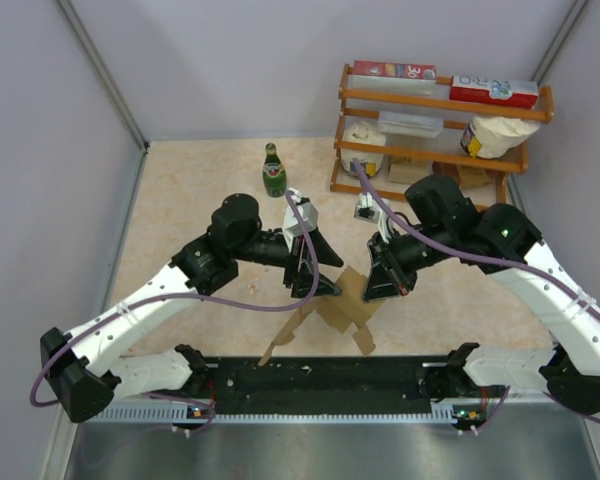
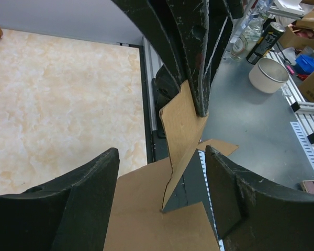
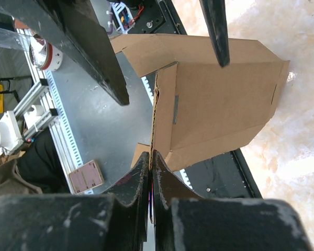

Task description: Fold the paper box

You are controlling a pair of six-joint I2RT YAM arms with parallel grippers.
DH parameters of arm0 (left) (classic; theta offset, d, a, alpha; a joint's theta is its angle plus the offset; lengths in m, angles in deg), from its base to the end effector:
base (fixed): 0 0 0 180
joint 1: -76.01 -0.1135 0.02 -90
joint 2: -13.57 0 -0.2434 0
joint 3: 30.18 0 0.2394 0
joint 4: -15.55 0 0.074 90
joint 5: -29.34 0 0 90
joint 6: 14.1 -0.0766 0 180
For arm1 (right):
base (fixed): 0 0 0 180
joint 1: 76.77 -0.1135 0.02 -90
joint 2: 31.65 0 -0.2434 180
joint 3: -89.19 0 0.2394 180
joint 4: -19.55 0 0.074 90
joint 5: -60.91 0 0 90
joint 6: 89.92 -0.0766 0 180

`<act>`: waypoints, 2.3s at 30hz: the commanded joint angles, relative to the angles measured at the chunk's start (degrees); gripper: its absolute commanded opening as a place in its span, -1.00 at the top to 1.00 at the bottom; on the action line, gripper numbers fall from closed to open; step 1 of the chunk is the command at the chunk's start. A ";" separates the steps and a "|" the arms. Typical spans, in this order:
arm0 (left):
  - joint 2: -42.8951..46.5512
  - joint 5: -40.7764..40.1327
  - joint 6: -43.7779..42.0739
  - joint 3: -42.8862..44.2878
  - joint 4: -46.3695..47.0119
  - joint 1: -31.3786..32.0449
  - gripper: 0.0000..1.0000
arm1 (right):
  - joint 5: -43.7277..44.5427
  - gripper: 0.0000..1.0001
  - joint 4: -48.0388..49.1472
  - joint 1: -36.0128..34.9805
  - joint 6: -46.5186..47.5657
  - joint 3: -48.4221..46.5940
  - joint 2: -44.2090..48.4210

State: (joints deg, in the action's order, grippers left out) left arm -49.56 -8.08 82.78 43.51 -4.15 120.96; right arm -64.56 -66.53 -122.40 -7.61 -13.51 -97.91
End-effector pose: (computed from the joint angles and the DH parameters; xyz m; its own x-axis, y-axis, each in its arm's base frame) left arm 0.1441 -0.2298 0.3553 -0.2295 0.1263 -0.9651 0.9637 -0.1096 -0.2435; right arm 0.1101 0.1761 0.3746 -0.6411 -0.4995 -0.5826 -0.7661 0.3711 0.5248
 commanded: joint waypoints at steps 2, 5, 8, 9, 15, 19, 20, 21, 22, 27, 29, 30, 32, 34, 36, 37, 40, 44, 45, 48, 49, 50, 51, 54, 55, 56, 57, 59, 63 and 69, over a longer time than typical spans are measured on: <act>-2.69 -0.28 -1.51 3.57 1.59 2.42 -0.35 | -0.48 1.00 2.49 -0.16 0.83 -1.99 0.61; -3.57 -0.02 -1.42 3.84 1.59 3.13 -0.18 | -0.13 1.00 2.49 -0.16 0.92 -1.82 0.96; -4.19 0.33 -1.07 3.93 1.76 3.48 0.13 | 0.48 1.00 2.58 -0.16 1.00 -1.64 1.31; -4.45 0.51 -0.81 3.84 1.85 3.57 0.20 | 0.74 0.99 2.49 -0.16 1.09 -1.56 1.40; -4.89 1.91 -0.20 3.58 2.38 3.92 0.44 | 1.71 0.92 2.84 -0.16 1.09 -1.55 1.66; -5.16 3.67 1.47 2.79 4.57 3.83 0.74 | 3.64 0.82 3.10 -0.08 1.18 -1.64 2.10; -5.07 4.02 2.17 2.52 4.75 3.83 0.79 | 4.43 0.80 3.19 -0.16 1.18 -1.73 2.19; -5.16 4.46 2.79 2.26 6.75 3.83 0.84 | 5.05 0.78 3.28 -0.08 1.18 -1.73 2.27; -5.24 4.81 3.23 2.00 7.38 3.83 0.90 | 5.40 0.78 3.54 -0.16 1.18 -1.73 2.45; -5.68 6.75 5.78 1.03 10.63 3.92 1.00 | 8.82 0.68 4.25 -0.16 1.00 -1.55 2.98; -5.77 6.40 6.13 0.85 11.08 3.83 1.00 | 10.67 0.35 4.25 -0.16 0.83 -1.90 3.15; -5.77 5.88 6.22 0.85 11.08 3.83 1.00 | 11.46 0.21 4.25 -0.16 0.74 -2.34 3.33; -5.86 4.47 6.40 0.94 11.17 3.83 1.00 | 13.74 -0.03 4.51 -0.08 0.48 -3.57 4.20; -6.30 1.23 7.27 1.11 11.34 3.74 1.00 | 18.21 -0.16 5.21 -0.16 -0.14 -5.06 5.52; -7.26 -0.98 8.41 2.08 11.52 3.65 1.00 | 22.96 -0.22 6.44 -0.16 -0.93 -6.21 7.36; -7.96 -1.59 9.38 2.52 12.13 3.65 1.00 | 24.98 -0.23 7.14 -0.16 -1.45 -6.65 8.42; -10.16 -3.44 16.39 3.05 17.91 3.65 1.00 | 29.56 -0.26 10.04 -0.16 -2.60 -7.00 11.67; -14.02 -4.32 29.12 2.09 32.65 3.65 1.00 | 32.12 -0.31 13.73 -0.08 -3.56 -6.92 15.71; -15.34 -4.32 33.51 1.73 37.40 3.65 1.00 | 32.38 -0.33 14.26 -0.08 -3.65 -6.65 16.51; -20.87 -4.93 46.61 1.64 53.66 3.65 1.00 | 33.52 -0.35 15.23 -0.16 -4.01 -5.86 17.92; -22.72 -5.98 50.65 1.56 58.75 3.57 1.00 | 33.96 -0.36 15.32 -0.16 -4.18 -5.69 18.35; -24.56 -7.04 53.74 1.29 62.37 3.48 1.00 | 34.40 -0.36 15.41 -0.16 -4.36 -5.42 18.62; -26.41 -8.44 56.73 0.86 65.80 3.13 1.00 | 34.84 -0.36 15.41 -0.16 -4.53 -5.16 18.80; -29.15 -12.57 59.74 -2.47 69.96 1.03 1.00 | 35.29 -0.37 15.50 -0.16 -4.97 -4.28 19.41; -29.33 -14.07 59.31 -4.05 70.05 0.15 1.00 | 35.29 -0.37 15.58 -0.16 -5.15 -3.93 19.59; -29.59 -15.39 58.70 -5.98 69.97 -0.99 1.00 | 35.29 -0.37 15.67 -0.16 -5.32 -3.49 19.76; -29.76 -16.36 58.61 -7.48 70.05 -2.48 1.00 | 35.29 -0.37 15.85 -0.16 -5.41 -3.14 19.94; -29.94 -17.42 58.60 -11.17 70.67 -4.42 1.00 | 36.59 -0.38 16.11 -0.16 -5.68 -2.18 20.38; -28.89 -18.74 58.26 -16.10 71.11 -8.20 1.00 | 37.31 -0.39 16.81 -0.16 -5.59 -0.50 20.64; -23.98 -19.79 54.66 -21.03 66.29 -14.00 0.99 | 37.66 -0.40 17.78 -0.16 -5.24 1.61 20.38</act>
State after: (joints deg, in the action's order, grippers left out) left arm -78.98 -26.31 139.87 24.56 60.70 109.71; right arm -28.03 -52.06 -122.40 -12.59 -12.77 -77.72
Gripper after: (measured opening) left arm 0.016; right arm 0.698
